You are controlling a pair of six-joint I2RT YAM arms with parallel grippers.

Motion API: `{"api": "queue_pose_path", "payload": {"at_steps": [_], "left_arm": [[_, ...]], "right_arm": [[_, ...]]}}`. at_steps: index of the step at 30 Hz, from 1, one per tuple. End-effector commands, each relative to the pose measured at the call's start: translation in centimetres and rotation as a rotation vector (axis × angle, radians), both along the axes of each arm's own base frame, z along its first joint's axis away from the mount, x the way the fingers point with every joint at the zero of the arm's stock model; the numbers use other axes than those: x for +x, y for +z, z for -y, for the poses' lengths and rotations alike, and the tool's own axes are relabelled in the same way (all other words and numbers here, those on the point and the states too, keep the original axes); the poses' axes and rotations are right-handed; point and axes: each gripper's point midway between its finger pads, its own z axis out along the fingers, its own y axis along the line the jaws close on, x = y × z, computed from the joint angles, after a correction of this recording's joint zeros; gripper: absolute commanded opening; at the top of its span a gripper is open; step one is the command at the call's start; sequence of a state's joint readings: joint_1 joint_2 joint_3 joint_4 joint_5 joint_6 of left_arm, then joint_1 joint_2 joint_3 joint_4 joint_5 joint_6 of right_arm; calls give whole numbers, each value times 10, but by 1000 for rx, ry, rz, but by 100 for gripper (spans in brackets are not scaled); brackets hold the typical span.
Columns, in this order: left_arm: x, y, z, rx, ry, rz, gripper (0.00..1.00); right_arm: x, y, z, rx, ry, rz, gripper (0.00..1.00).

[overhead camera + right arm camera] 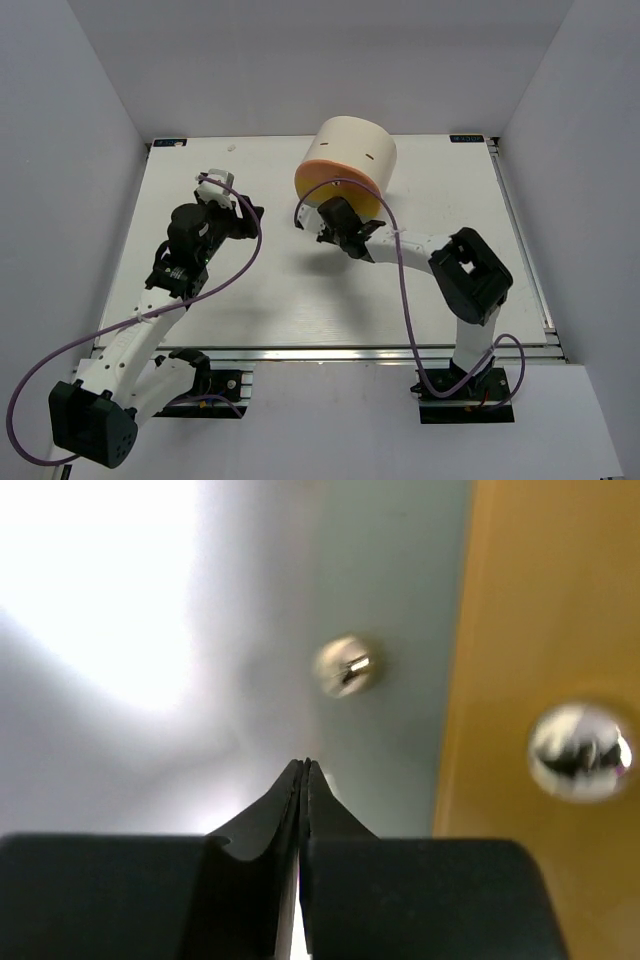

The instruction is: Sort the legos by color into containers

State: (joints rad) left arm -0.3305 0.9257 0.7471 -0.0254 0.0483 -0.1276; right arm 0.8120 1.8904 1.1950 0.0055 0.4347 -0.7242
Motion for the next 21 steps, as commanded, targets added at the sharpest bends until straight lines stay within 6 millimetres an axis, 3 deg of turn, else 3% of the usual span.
{"api": "queue_pose_path", "payload": {"at_steps": [1,2,3,4,5,7,8,11,13,14,16,18,21], "left_arm": [[-2,7,-7,4,20,23,79],[-2,6,-6,3,19,22,80],[-2,7,-5,0,13,23,81],[-3,8,-3,-3,1,27,82],[-3,7,-2,-3,-7,25,84],[-5,9,3,-10,-39,34,88],[-7,6,6,-7,-59,29,90],[-12,11,19,-13,-142,60,94],[-14,12,25,-7,-185,75,98],[-17,13,29,-9,-214,81,98],[-19,11,30,-2,-229,89,98],[-20,10,32,4,-242,90,98],[-20,9,34,8,-255,91,98]], "right_arm": [[-49,40,-22,168,186,-169,0],[-71,33,-19,192,237,-273,12],[-85,55,-22,249,277,-273,19],[-95,59,-20,272,295,-295,30],[-102,66,-17,314,301,-316,49],[-113,83,-6,384,297,-283,73],[-106,90,5,419,239,-246,89],[-94,114,30,562,57,-113,89],[-101,124,39,648,13,-77,89],[-104,139,45,700,0,-39,89],[-113,137,50,749,-6,-32,89],[-121,151,56,817,3,1,89],[-122,154,75,885,-56,79,89]]}}
